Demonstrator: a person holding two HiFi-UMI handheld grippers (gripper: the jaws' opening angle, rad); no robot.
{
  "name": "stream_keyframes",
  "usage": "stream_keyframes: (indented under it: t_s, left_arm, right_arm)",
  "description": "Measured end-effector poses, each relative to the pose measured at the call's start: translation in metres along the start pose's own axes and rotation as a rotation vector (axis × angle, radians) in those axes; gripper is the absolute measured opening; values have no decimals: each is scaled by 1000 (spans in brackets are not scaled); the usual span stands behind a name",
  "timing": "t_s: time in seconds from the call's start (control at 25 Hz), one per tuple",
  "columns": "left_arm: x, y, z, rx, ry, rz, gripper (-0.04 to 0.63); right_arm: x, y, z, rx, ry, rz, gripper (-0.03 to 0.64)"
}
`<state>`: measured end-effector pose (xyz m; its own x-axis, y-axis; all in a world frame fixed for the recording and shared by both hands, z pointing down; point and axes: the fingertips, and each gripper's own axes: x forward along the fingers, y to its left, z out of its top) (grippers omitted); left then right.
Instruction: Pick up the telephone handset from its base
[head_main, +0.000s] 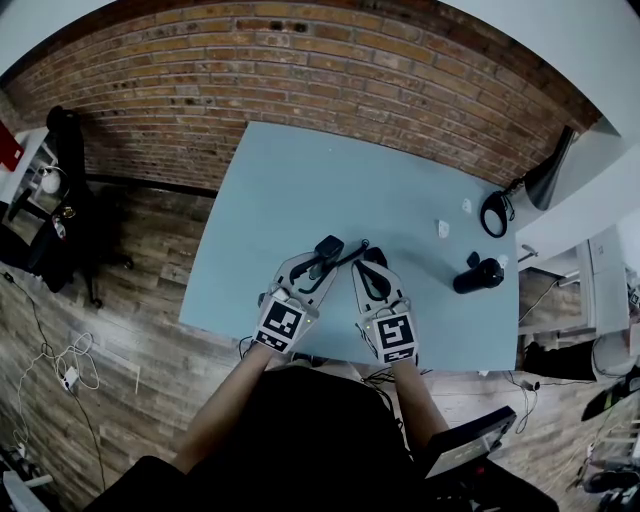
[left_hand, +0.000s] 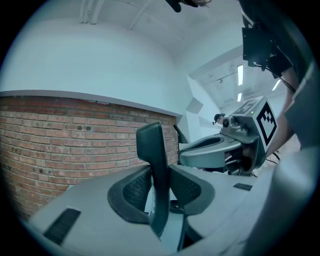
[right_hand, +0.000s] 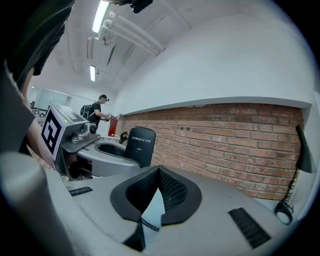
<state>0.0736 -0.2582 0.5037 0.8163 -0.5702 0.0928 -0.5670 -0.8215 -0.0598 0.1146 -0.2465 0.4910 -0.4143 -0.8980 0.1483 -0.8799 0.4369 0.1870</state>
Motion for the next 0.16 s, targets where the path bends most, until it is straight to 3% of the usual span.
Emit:
stream_keyframes:
  t_s: [0.16]
  left_arm:
    - [-3,-2,-3,-4,4,1,121]
  right_arm:
    - [-3,4,-4,5,11,4,14]
